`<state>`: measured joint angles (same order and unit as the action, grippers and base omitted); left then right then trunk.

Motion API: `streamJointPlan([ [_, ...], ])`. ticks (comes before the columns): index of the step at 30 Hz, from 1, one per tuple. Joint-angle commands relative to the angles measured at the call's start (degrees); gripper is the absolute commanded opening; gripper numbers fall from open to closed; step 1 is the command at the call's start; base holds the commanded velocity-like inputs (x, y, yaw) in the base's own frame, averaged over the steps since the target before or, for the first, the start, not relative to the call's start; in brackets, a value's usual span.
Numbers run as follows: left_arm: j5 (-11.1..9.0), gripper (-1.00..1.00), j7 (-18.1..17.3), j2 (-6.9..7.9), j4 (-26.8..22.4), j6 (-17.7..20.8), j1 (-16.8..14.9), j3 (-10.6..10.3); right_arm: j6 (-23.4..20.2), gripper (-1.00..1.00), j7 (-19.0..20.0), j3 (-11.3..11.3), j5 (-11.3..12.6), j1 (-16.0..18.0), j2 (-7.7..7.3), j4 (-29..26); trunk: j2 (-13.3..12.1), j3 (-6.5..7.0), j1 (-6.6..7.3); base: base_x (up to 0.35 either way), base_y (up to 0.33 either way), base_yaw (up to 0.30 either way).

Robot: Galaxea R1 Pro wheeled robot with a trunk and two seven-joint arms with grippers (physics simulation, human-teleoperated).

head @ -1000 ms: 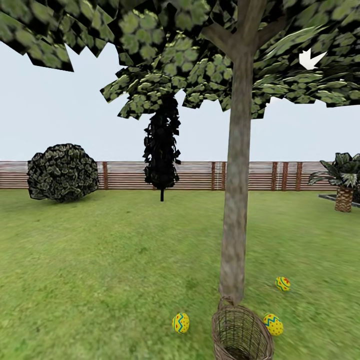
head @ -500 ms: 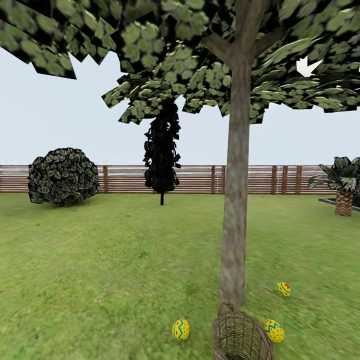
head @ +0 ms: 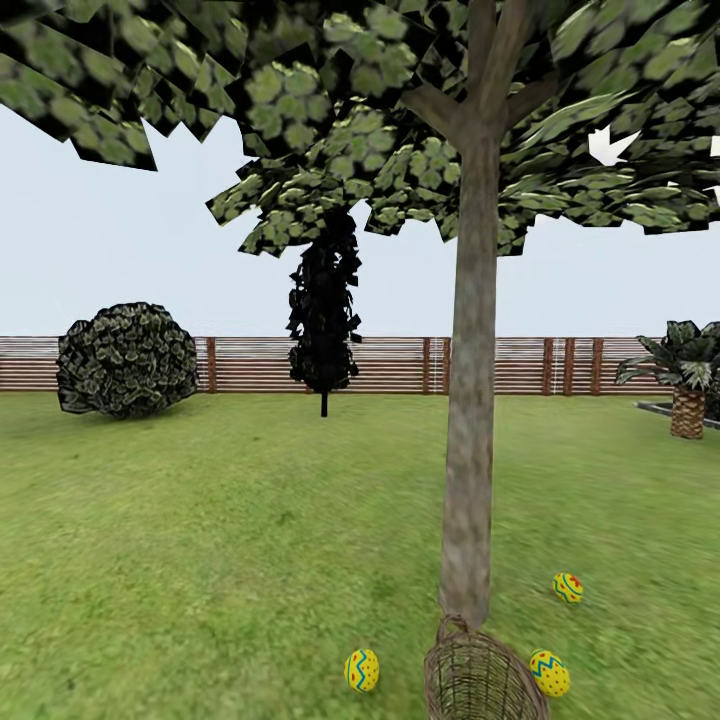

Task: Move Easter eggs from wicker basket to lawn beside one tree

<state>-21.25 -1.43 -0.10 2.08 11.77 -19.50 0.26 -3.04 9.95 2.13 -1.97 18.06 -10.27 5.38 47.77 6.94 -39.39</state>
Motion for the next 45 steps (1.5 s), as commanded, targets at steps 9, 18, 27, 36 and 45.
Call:
streamJointPlan([
  [9, -0.19, 1.00, -0.17, -0.28, 0.98, -1.63, -0.02, 0.00, -0.07, 1.00, 0.15, 0.24, -2.97, 0.04, 0.00, 0.07, -3.60, 1.16, 1.97, 0.000, 0.000, 0.031],
  [18, -0.19, 1.00, -0.19, -0.42, 0.99, -1.66, -0.02, 0.00, -0.46, 1.00, -0.48, 0.24, -3.20, 0.04, -0.01, 0.07, -7.21, 2.00, 3.94, 0.000, 0.000, 0.001],
  [27, -0.19, 1.00, -0.16, -0.42, 0.99, -1.66, -0.02, 0.00, -0.48, 1.00, -0.54, 0.24, -3.22, 0.04, 0.05, 0.07, -10.82, 2.77, 5.92, 0.000, 0.000, 0.000],
  [36, -0.19, 1.00, -0.15, -0.51, 1.00, -1.66, -0.02, 0.00, -0.51, 1.00, -0.54, 0.24, -3.22, 0.04, 0.15, 0.07, -14.43, 3.54, 7.90, 0.000, 0.000, -0.006],
  [45, -0.19, 1.00, -0.17, -0.60, 1.02, -1.64, -0.02, 0.00, -0.56, 1.00, -0.54, 0.24, -3.28, 0.04, 0.09, 0.07, -18.04, 4.32, 9.87, 0.000, 0.000, -0.056],
])
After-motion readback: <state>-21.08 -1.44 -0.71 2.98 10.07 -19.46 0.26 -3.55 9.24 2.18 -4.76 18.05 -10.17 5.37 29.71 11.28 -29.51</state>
